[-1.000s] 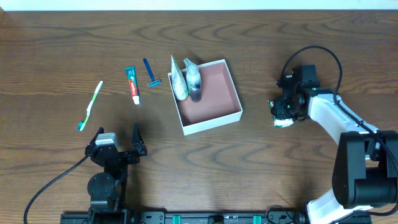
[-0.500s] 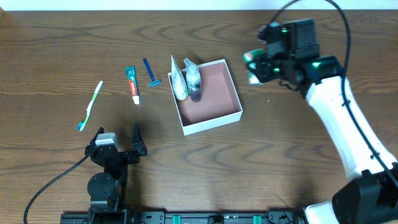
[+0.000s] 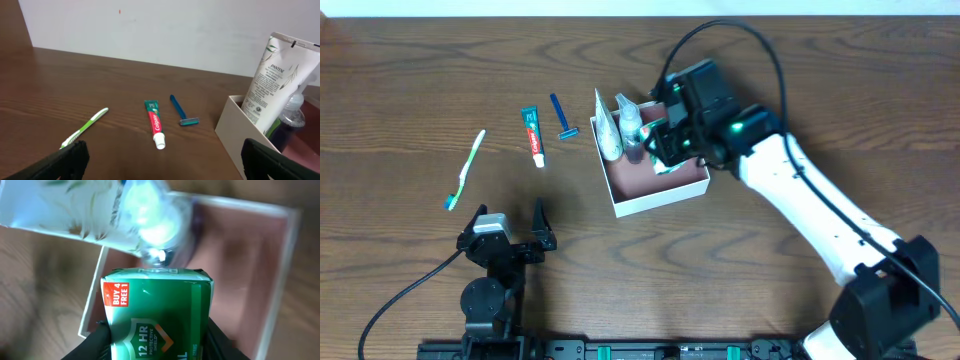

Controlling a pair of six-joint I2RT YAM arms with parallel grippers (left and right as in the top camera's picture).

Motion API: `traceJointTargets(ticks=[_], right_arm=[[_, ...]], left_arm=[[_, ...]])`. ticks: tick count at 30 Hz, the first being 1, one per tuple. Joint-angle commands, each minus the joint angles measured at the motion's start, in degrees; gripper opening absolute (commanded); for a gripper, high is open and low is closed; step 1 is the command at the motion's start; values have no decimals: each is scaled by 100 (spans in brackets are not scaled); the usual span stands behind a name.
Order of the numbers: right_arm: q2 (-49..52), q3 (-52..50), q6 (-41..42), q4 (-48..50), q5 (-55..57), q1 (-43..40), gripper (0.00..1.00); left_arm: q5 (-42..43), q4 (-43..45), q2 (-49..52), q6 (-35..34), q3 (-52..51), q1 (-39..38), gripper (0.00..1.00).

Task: Pack container
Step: 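Lower the soap box into the white box beside the lotion tube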

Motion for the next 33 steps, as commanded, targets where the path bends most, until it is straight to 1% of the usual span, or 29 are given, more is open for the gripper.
traceJointTargets(ticks=[1, 10, 17, 23, 33], right_arm=[[98, 9, 505, 63, 138, 258, 6], [479, 7, 1338, 278, 691, 715, 5], [820, 7, 1687, 527, 962, 1001, 4], [1008, 7, 1703, 708, 1316, 1108, 5], [1193, 7, 1700, 817, 1493, 1104, 6]], left_arm=[[-68, -177, -42, 74, -138, 17, 98], [-68, -177, -42, 74, -138, 17, 98], [-68, -177, -42, 74, -138, 17, 98], [-68, -177, -42, 74, -138, 17, 98], [-68, -177, -42, 74, -138, 17, 98]])
